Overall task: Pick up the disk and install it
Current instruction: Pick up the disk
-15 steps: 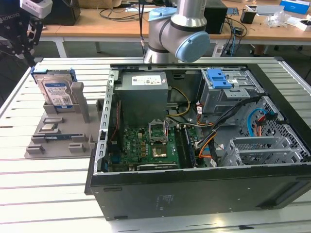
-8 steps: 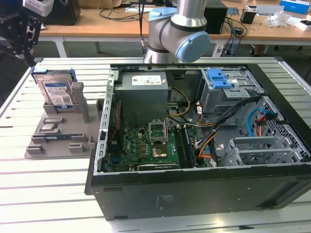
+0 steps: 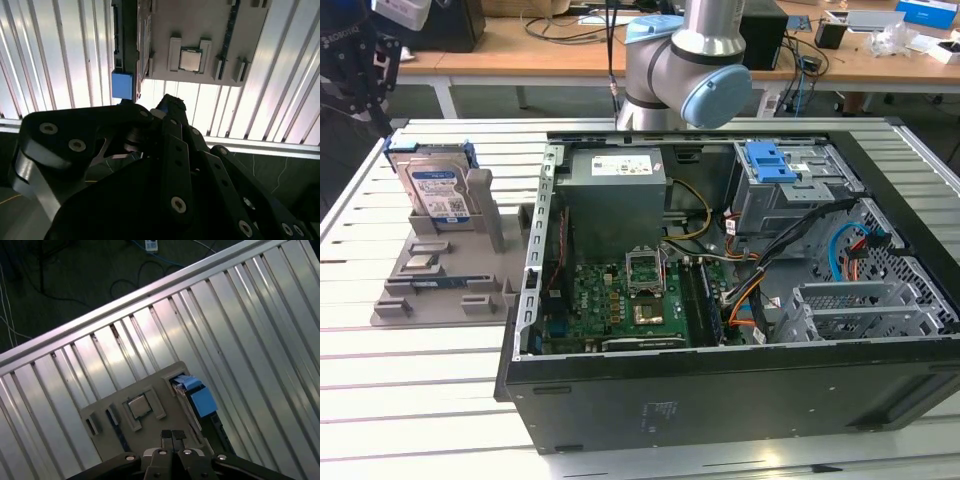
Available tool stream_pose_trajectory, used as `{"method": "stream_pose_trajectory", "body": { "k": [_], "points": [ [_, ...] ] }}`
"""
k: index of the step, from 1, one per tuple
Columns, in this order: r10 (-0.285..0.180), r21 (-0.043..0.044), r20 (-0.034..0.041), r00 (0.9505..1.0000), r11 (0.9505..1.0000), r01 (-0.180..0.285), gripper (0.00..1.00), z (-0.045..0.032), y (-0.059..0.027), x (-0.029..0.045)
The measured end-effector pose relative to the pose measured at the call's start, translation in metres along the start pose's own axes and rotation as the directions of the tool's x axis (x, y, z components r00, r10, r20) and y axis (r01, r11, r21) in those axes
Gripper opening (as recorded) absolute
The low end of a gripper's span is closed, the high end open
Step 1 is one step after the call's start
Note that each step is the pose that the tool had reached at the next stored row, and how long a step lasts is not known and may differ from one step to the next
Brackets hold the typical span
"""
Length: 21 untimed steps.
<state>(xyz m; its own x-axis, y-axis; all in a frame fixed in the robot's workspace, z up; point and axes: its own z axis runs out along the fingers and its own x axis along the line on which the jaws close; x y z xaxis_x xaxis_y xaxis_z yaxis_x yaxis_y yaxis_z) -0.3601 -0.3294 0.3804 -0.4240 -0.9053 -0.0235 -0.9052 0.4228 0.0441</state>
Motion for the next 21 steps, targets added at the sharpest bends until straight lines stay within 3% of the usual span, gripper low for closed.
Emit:
{"method": "stream_pose_trajectory", "body": {
  "k": [4, 9, 14, 17, 21],
  "points": [
    [-0.056, -0.0014, -0.0025, 0.9984, 0.9984, 0.056, 0.11, 0.0000, 0.0000, 0.0000],
    [-0.130, -0.0035, -0.0056, 0.9914, 0.9915, 0.130, 0.11, 0.0000, 0.0000, 0.0000],
    [-0.203, -0.0057, -0.0085, 0.9792, 0.9792, 0.203, 0.11, 0.0000, 0.0000, 0.0000],
    [-0.246, -0.0072, -0.0102, 0.9693, 0.9693, 0.246, 0.11, 0.0000, 0.0000, 0.0000],
    [-0.304, -0.0093, -0.0123, 0.9526, 0.9526, 0.304, 0.11, 0.0000, 0.0000, 0.0000]
  ]
}}
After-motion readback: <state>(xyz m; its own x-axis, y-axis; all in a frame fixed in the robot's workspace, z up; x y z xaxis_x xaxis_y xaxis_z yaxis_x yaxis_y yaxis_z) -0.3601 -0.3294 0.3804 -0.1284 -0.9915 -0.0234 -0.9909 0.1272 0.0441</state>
